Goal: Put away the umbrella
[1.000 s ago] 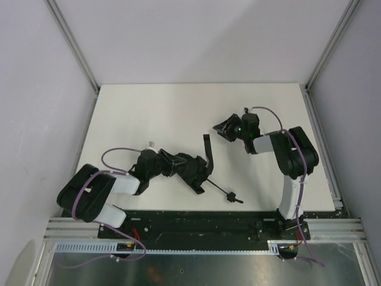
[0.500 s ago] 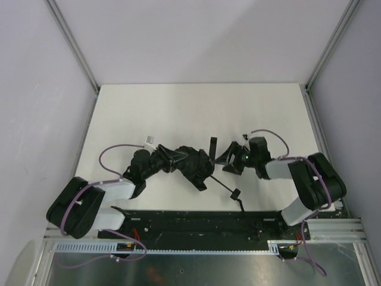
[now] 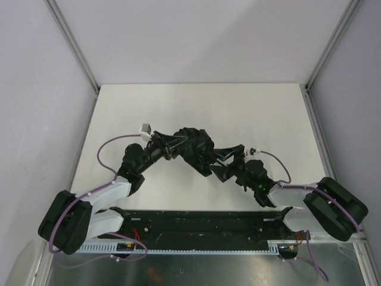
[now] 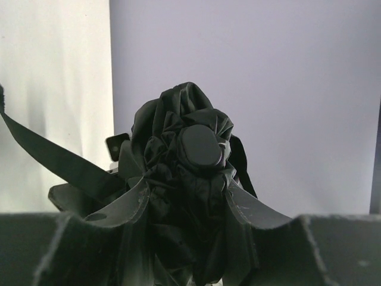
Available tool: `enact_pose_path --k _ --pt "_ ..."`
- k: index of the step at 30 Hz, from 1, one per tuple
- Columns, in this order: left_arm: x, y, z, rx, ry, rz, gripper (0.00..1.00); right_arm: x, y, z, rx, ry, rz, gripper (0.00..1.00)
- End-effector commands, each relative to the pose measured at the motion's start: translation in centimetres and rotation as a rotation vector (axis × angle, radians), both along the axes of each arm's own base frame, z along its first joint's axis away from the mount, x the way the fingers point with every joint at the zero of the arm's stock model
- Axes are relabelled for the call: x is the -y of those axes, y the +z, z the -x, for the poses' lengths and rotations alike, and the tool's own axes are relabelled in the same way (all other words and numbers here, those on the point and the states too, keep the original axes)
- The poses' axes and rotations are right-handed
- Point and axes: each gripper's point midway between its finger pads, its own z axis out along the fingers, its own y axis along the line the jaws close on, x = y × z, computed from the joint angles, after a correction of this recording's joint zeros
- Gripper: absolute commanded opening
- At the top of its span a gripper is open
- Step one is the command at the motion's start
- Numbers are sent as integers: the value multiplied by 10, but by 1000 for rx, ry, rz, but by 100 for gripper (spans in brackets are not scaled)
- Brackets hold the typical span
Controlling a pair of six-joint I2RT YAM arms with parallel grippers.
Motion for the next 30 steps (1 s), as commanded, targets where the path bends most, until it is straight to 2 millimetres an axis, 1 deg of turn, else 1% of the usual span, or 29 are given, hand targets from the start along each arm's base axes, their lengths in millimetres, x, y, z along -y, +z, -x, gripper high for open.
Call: enact_pose_path --k 1,5,8,9,10,14,16,17,18,19,21,23,26,28,30 --pt "-3 64 -3 128 11 125 0 5 28 -13 -125 -152 -258 99" --pt "-3 72 -3 146 12 132 0 8 41 -11 -134 -164 -317 99" --pt "-4 72 -3 149 16 132 0 8 54 -10 -123 -179 -326 98" --pt "-4 71 -3 145 17 133 0 9 60 -11 -112 -190 -334 95" --pt "-4 70 -3 139 15 133 0 9 64 -13 -110 -200 -344 90" --pt "-2 67 0 123 -2 136 0 8 80 -27 -93 -207 -367 54" --pt "-2 67 3 123 -18 139 0 10 86 -38 -54 -206 -366 32" --pt "-1 68 6 127 -30 139 0 11 85 -43 -38 -202 -350 19" --pt "0 69 10 133 -46 137 0 13 84 -50 -19 -194 -330 9" --pt "1 69 13 138 -61 135 0 15 81 -56 4 -185 -301 5" --pt "3 70 22 159 -90 126 0 18 77 -72 52 -153 -225 1" --pt "6 69 30 184 -120 106 0 12 79 -88 123 -89 -152 0" --pt "10 57 38 194 -162 71 0 -18 74 -106 210 81 -57 0" --pt "10 49 41 202 -165 49 0 -35 78 -113 286 170 -60 0" --pt "8 39 40 190 -152 32 0 -46 82 -117 347 247 -83 0"
